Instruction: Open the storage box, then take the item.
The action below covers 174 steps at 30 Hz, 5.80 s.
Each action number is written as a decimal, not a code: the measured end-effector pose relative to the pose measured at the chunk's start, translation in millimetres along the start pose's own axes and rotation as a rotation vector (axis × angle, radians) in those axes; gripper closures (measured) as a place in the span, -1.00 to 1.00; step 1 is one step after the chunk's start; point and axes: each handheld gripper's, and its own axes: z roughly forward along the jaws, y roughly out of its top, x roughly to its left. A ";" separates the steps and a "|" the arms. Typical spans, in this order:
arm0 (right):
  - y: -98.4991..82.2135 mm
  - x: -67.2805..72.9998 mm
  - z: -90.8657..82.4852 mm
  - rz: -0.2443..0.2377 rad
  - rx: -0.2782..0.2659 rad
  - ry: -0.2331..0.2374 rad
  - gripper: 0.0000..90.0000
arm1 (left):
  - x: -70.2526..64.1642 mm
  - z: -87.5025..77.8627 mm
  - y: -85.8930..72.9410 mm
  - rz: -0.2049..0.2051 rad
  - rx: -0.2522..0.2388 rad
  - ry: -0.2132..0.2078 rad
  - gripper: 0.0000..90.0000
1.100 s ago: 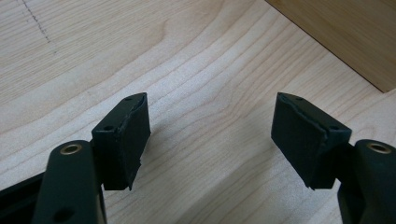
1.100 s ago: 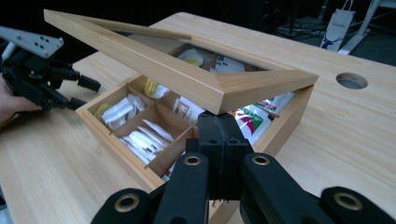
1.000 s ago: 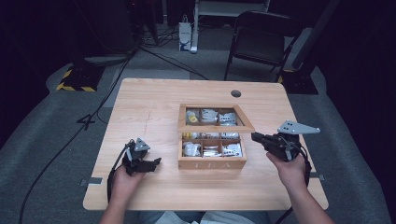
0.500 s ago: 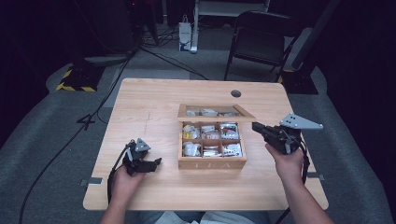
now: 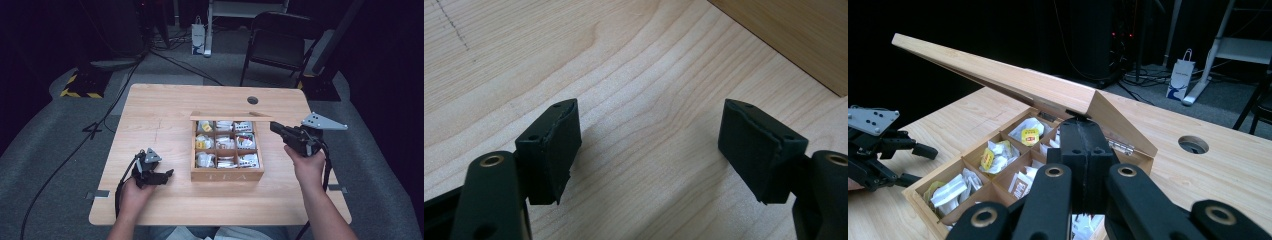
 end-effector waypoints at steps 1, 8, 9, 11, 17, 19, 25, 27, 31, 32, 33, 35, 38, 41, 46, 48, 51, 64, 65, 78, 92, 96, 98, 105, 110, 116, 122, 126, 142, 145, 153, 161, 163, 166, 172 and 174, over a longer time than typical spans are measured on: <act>0.0 0.0 0.0 0.000 0.000 0.000 1.00 | 0.0 0.0 0.0 0.000 0.000 0.000 -0.44; 6.2 -3.2 2.6 0.018 0.001 0.010 1.00 | 4.5 0.8 -3.2 0.021 -0.028 -0.020 -0.46; 6.2 -3.2 2.6 0.018 0.001 0.010 1.00 | 4.5 0.8 -3.2 0.021 -0.028 -0.020 -0.48; 6.4 -1.7 4.0 0.005 0.004 0.011 1.00 | 5.0 1.1 -3.4 0.019 -0.031 -0.019 -0.50; 8.6 -1.7 7.0 0.004 0.004 0.013 1.00 | 9.2 -0.3 -5.0 0.007 -0.017 -0.008 -0.63; 9.6 -1.1 7.1 0.002 0.011 0.007 1.00 | 12.3 -1.4 -6.3 0.013 -0.017 -0.006 -0.64; 9.7 -0.9 7.3 0.005 0.014 0.009 1.00 | 15.9 -2.7 -7.1 0.015 -0.010 -0.008 -0.67; 9.7 -0.9 7.3 0.005 0.013 0.010 1.00 | 16.1 -3.1 -7.0 0.009 -0.006 -0.004 -0.67; 9.3 -1.6 7.5 0.009 0.009 0.016 1.00 | 19.3 -7.9 -7.9 0.012 0.013 0.000 -0.60; 9.3 -1.6 7.5 0.009 0.009 0.016 1.00 | 19.3 -7.9 -7.9 0.012 0.013 0.000 -0.54; 9.2 -1.6 7.6 0.010 0.007 0.017 1.00 | 20.0 -9.2 -8.2 0.014 0.016 -0.006 -0.54; 8.7 -1.7 7.3 0.012 0.007 0.018 1.00 | 20.9 -12.3 -8.1 0.016 0.003 -0.018 -0.46; 8.6 -2.2 7.4 0.011 0.006 0.019 1.00 | 20.8 -16.9 -5.2 0.023 -0.007 -0.049 -0.41; 8.8 -2.3 7.4 0.012 0.006 0.021 1.00 | 20.2 -21.7 -1.6 0.024 -0.022 -0.089 -0.37; 9.0 -2.8 7.6 0.016 0.004 0.024 1.00 | 20.1 -36.6 6.4 0.018 -0.106 -0.182 -0.37; 9.2 -2.8 7.8 0.016 0.003 0.024 1.00 | 19.5 -43.2 10.5 0.022 -0.130 -0.198 -0.36; 9.4 -3.0 7.8 0.017 0.004 0.024 1.00 | 18.4 -49.9 15.2 0.022 -0.148 -0.209 -0.33; 10.1 -4.0 8.1 0.016 0.002 0.027 1.00 | 8.1 -67.4 37.9 0.017 -0.268 -0.255 -0.33; 10.3 -4.0 8.1 0.014 0.003 0.025 1.00 | 6.3 -67.8 40.3 0.026 -0.273 -0.249 -0.31; 12.4 -5.8 9.1 0.020 -0.003 0.030 1.00 | -27.5 -60.4 75.5 0.106 -0.259 -0.278 -0.24; 15.0 -9.4 9.0 0.041 -0.013 0.043 1.00 | -59.2 -45.8 104.7 0.200 -0.248 -0.325 -0.20; 15.0 -9.6 8.8 0.042 -0.013 0.044 1.00 | -64.2 -42.4 109.7 0.205 -0.246 -0.351 -0.15; 14.9 -9.5 8.7 0.046 -0.012 0.047 1.00 | -69.2 -38.3 115.5 0.200 -0.246 -0.367 -0.15; 14.6 -10.0 8.6 0.042 -0.012 0.049 1.00 | -77.6 -28.0 126.1 0.170 -0.230 -0.348 -0.11; 14.8 -10.4 8.8 0.047 -0.013 0.054 1.00 | -79.9 -17.6 130.3 0.135 -0.219 -0.369 -0.01; 14.9 -10.5 8.9 0.047 -0.013 0.054 1.00 | -91.3 -4.1 135.7 0.167 -0.159 -0.335 0.07; 15.0 -10.4 8.9 0.047 -0.013 0.053 1.00 | -99.9 12.2 139.4 0.180 -0.084 -0.309 0.17; 15.0 -10.5 8.9 0.048 -0.012 0.054 1.00 | -102.1 19.9 142.1 0.191 -0.064 -0.293 0.24; 15.3 -9.4 9.9 0.043 -0.016 0.063 1.00 | -118.2 42.8 150.0 0.259 0.030 -0.230 0.62; 15.4 -9.6 9.9 0.044 -0.015 0.063 1.00 | -118.2 45.3 150.4 0.257 0.041 -0.216 0.66; 15.2 -10.0 10.0 0.045 -0.016 0.068 1.00 | -117.1 51.9 152.9 0.252 0.086 -0.211 0.68; 15.3 -9.9 9.9 0.044 -0.015 0.067 1.00 | -121.0 53.3 153.6 0.297 0.103 -0.194 0.92; 15.3 -9.9 9.9 0.045 -0.016 0.068 1.00 | -122.4 53.1 153.9 0.305 0.104 -0.187 0.96; 15.2 -10.0 9.9 0.044 -0.015 0.068 1.00 | -123.1 51.3 154.4 0.317 0.100 -0.180 0.99; 15.3 -10.0 9.9 0.044 -0.015 0.067 1.00 | -120.5 40.6 157.3 0.316 0.046 -0.215 1.00; 15.3 -9.9 9.8 0.044 -0.014 0.067 1.00 | -120.2 38.4 158.0 0.316 0.040 -0.220 1.00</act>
